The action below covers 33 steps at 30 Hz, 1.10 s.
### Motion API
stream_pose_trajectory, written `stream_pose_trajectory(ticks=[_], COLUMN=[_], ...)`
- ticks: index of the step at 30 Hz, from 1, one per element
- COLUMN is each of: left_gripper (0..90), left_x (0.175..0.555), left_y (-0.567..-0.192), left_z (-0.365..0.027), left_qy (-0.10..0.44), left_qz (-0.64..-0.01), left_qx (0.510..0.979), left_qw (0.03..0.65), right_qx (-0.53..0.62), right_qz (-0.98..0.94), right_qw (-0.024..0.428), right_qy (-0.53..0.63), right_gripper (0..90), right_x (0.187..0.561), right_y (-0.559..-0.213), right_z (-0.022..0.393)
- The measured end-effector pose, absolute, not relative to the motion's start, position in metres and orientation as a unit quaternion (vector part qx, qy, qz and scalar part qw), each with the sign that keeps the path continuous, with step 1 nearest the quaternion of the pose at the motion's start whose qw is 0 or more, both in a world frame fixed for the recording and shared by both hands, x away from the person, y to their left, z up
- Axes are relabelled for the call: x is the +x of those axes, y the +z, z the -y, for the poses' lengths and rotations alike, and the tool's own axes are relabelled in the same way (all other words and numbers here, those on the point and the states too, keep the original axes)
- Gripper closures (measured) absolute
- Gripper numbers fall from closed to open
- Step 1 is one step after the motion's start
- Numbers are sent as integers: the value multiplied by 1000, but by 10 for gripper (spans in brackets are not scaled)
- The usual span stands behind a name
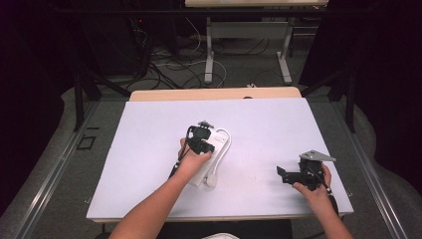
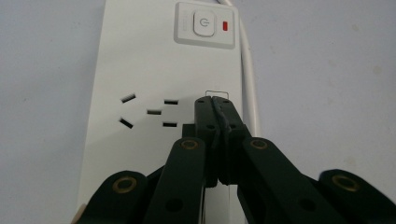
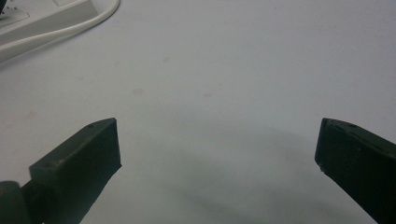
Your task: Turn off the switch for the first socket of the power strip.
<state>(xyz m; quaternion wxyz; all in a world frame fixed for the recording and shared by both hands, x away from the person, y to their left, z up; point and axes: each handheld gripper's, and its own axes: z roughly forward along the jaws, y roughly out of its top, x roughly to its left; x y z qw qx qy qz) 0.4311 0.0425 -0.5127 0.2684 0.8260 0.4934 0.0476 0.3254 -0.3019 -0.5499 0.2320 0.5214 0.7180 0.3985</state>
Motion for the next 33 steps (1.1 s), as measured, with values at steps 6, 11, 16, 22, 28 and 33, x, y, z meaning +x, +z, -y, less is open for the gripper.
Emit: stream_pose_trajectory(ticks=[6,11,16,22,28,33], left_gripper=[900,900,900,900,900,900], left_x=[431,431,431,430,429,428], left_y=[-513,-513,-514,-515,-515,-515], left_z=[-43,-42,-41,-41,-40,-40], left_qy=[47,49,56,56,57,58], left_qz=[-493,-490,-484,-483,-481,-484], left_qx=[827,828,831,834,834,833], left_qw=[268,268,268,261,263,262], right_qx=[524,523,524,525,525,526], right_qz=[-717,-718,-718,-717,-717,-716], right_qw=[230,230,230,229,228,229], right_qy=[398,397,397,397,397,398], right_gripper=[0,0,0,0,0,0], right_x=[325,325,325,325,325,325], right_y=[-550,-550,-550,-550,-550,-550], right_z=[301,301,301,302,301,302])
